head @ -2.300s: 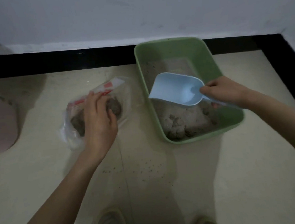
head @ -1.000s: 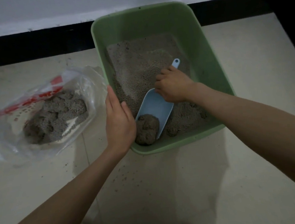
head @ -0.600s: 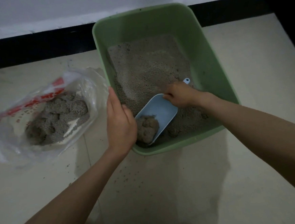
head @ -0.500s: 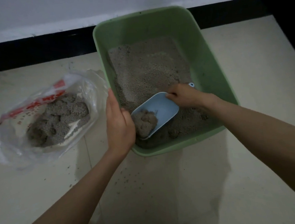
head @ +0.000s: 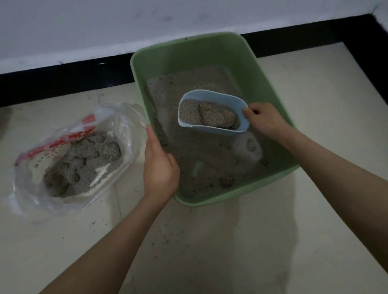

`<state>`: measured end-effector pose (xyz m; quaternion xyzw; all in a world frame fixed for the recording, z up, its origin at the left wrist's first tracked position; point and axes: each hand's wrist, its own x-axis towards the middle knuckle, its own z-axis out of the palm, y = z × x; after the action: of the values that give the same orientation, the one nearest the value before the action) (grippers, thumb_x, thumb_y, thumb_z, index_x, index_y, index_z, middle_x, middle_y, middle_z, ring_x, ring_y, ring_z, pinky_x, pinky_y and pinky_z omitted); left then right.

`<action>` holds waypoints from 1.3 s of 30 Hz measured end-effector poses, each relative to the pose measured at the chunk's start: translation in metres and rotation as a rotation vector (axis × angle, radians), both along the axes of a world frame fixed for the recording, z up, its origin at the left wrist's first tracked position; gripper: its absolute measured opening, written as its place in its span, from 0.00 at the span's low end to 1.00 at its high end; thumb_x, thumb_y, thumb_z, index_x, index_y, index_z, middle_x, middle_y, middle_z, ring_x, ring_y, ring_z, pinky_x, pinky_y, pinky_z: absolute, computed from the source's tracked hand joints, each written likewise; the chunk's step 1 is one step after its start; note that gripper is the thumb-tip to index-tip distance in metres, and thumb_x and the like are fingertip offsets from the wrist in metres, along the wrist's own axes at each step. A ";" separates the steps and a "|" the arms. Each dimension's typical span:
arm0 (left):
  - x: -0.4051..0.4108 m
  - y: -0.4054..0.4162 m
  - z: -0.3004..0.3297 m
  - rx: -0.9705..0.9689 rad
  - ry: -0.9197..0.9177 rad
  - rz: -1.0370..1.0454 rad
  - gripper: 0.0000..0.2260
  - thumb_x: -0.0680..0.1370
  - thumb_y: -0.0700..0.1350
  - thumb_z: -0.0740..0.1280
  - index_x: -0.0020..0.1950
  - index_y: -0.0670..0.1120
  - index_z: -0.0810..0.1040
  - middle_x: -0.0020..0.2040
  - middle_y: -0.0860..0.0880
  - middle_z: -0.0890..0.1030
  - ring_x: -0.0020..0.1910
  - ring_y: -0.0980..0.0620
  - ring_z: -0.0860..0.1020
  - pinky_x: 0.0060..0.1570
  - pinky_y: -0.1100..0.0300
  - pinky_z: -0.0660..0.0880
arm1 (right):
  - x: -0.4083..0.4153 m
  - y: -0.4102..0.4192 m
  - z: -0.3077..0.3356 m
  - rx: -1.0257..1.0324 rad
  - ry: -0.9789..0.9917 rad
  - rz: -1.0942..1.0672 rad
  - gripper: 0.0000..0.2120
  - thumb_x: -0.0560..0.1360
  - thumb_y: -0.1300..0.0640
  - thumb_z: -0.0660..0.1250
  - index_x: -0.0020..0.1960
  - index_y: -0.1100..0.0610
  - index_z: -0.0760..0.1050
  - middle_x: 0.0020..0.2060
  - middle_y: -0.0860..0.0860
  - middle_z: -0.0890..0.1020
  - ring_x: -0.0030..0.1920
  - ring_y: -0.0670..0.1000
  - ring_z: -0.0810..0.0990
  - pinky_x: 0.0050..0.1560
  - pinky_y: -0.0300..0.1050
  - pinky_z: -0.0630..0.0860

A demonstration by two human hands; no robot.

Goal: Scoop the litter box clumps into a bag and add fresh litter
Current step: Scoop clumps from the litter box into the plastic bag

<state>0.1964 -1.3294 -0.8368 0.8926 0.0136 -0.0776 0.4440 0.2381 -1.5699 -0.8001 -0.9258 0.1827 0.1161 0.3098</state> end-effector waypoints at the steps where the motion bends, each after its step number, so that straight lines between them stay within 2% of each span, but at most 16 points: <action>1: 0.002 -0.001 -0.001 0.047 0.017 -0.003 0.32 0.78 0.37 0.55 0.76 0.46 0.40 0.75 0.42 0.56 0.65 0.46 0.66 0.57 0.62 0.64 | 0.000 0.002 0.002 -0.030 0.019 -0.025 0.19 0.80 0.56 0.56 0.31 0.58 0.63 0.27 0.51 0.66 0.29 0.49 0.63 0.30 0.43 0.59; 3: 0.008 -0.002 -0.002 0.183 0.050 -0.011 0.33 0.77 0.37 0.56 0.76 0.44 0.39 0.74 0.40 0.57 0.66 0.42 0.66 0.60 0.51 0.69 | 0.001 0.003 0.005 -0.027 0.045 -0.083 0.20 0.80 0.56 0.56 0.29 0.56 0.61 0.27 0.52 0.66 0.31 0.51 0.63 0.30 0.44 0.59; 5: -0.007 0.013 0.023 0.302 -0.023 -0.066 0.33 0.77 0.39 0.56 0.75 0.41 0.38 0.76 0.40 0.52 0.73 0.41 0.57 0.68 0.46 0.63 | -0.025 0.019 0.035 -0.033 -0.003 -0.135 0.19 0.80 0.56 0.56 0.31 0.58 0.64 0.30 0.55 0.69 0.35 0.53 0.67 0.34 0.44 0.62; 8: -0.002 0.007 0.020 0.440 -0.029 -0.130 0.35 0.76 0.42 0.57 0.74 0.38 0.37 0.77 0.41 0.43 0.76 0.43 0.45 0.73 0.49 0.49 | -0.029 0.016 0.032 0.057 -0.012 -0.235 0.13 0.78 0.57 0.57 0.37 0.60 0.70 0.35 0.58 0.72 0.38 0.53 0.70 0.40 0.46 0.68; 10: 0.002 0.009 0.017 0.460 0.006 -0.178 0.36 0.77 0.44 0.58 0.74 0.39 0.36 0.77 0.42 0.41 0.76 0.44 0.43 0.73 0.50 0.47 | -0.034 0.019 0.031 0.066 0.008 -0.259 0.13 0.78 0.56 0.58 0.38 0.61 0.72 0.35 0.58 0.73 0.38 0.54 0.72 0.44 0.51 0.74; 13: 0.004 0.018 0.017 0.442 0.011 -0.251 0.32 0.80 0.48 0.53 0.75 0.41 0.38 0.77 0.44 0.41 0.76 0.45 0.41 0.73 0.50 0.45 | -0.038 0.028 0.044 0.069 -0.017 -0.255 0.15 0.79 0.55 0.57 0.40 0.62 0.75 0.31 0.56 0.73 0.37 0.55 0.73 0.42 0.51 0.73; 16: 0.001 0.042 0.023 0.410 -0.042 -0.304 0.26 0.82 0.49 0.50 0.76 0.42 0.47 0.77 0.45 0.47 0.76 0.46 0.43 0.74 0.50 0.45 | -0.043 0.045 0.060 0.060 -0.067 -0.209 0.17 0.79 0.54 0.57 0.33 0.58 0.70 0.29 0.55 0.71 0.37 0.56 0.75 0.38 0.46 0.68; 18: -0.004 0.068 0.027 0.395 -0.148 -0.272 0.23 0.80 0.45 0.55 0.74 0.40 0.58 0.76 0.41 0.55 0.76 0.43 0.49 0.73 0.47 0.50 | -0.047 0.063 0.070 0.081 -0.082 -0.159 0.19 0.79 0.54 0.57 0.30 0.56 0.67 0.28 0.53 0.70 0.36 0.55 0.75 0.37 0.44 0.66; 21: -0.009 0.115 0.034 0.448 -0.370 -0.180 0.19 0.74 0.37 0.62 0.66 0.37 0.70 0.69 0.36 0.68 0.72 0.37 0.60 0.70 0.40 0.59 | -0.054 0.096 0.075 0.176 -0.051 -0.107 0.16 0.80 0.55 0.57 0.35 0.60 0.71 0.28 0.56 0.70 0.27 0.49 0.74 0.28 0.38 0.65; 23: -0.006 0.147 0.040 0.515 -0.425 -0.094 0.20 0.71 0.33 0.65 0.63 0.37 0.73 0.66 0.36 0.71 0.70 0.35 0.62 0.68 0.38 0.60 | -0.056 0.119 0.074 0.209 -0.013 -0.060 0.15 0.80 0.54 0.57 0.39 0.61 0.73 0.29 0.56 0.70 0.24 0.45 0.72 0.27 0.38 0.65; 26: 0.006 0.196 0.044 0.655 -0.354 -0.003 0.23 0.72 0.35 0.66 0.66 0.39 0.69 0.68 0.36 0.68 0.71 0.34 0.60 0.68 0.38 0.59 | -0.054 0.150 0.075 0.173 0.051 0.043 0.16 0.80 0.54 0.57 0.40 0.62 0.74 0.31 0.57 0.72 0.30 0.51 0.72 0.25 0.35 0.66; 28: 0.016 0.220 0.041 0.691 -0.179 -0.006 0.24 0.75 0.41 0.65 0.70 0.42 0.65 0.71 0.38 0.64 0.71 0.36 0.60 0.68 0.42 0.61 | -0.048 0.174 0.075 0.145 0.110 0.107 0.16 0.80 0.54 0.57 0.40 0.62 0.75 0.31 0.57 0.73 0.33 0.53 0.72 0.32 0.40 0.66; 30: 0.025 0.234 0.039 0.655 -0.051 0.002 0.22 0.77 0.45 0.63 0.71 0.45 0.65 0.70 0.40 0.67 0.67 0.38 0.66 0.61 0.45 0.68 | -0.040 0.199 0.070 0.121 0.185 0.145 0.15 0.79 0.54 0.57 0.40 0.60 0.75 0.29 0.55 0.73 0.34 0.53 0.73 0.36 0.42 0.67; 32: 0.033 0.241 0.039 0.632 -0.055 0.054 0.17 0.78 0.45 0.61 0.67 0.47 0.69 0.62 0.39 0.75 0.58 0.37 0.74 0.51 0.47 0.72 | -0.033 0.224 0.063 0.065 0.262 0.191 0.14 0.79 0.55 0.57 0.43 0.61 0.77 0.29 0.55 0.75 0.32 0.54 0.75 0.37 0.43 0.72; 34: 0.042 0.245 0.042 0.607 -0.082 0.135 0.14 0.78 0.45 0.60 0.63 0.47 0.73 0.54 0.38 0.80 0.52 0.35 0.77 0.47 0.48 0.74 | -0.026 0.248 0.059 -0.003 0.301 0.260 0.11 0.78 0.55 0.57 0.44 0.60 0.75 0.29 0.54 0.76 0.31 0.53 0.76 0.37 0.43 0.73; 39: 0.049 0.250 0.045 0.505 -0.086 0.152 0.12 0.78 0.45 0.62 0.60 0.48 0.77 0.53 0.42 0.82 0.53 0.38 0.78 0.49 0.49 0.74 | -0.009 0.289 0.056 -0.134 0.284 0.353 0.09 0.79 0.54 0.57 0.49 0.58 0.73 0.37 0.54 0.76 0.39 0.54 0.77 0.40 0.43 0.71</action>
<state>0.2457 -1.0793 -0.7919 0.9740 0.0805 -0.0003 0.2117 0.2288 -1.2809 -0.7443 -0.9363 0.0672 0.2849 0.1939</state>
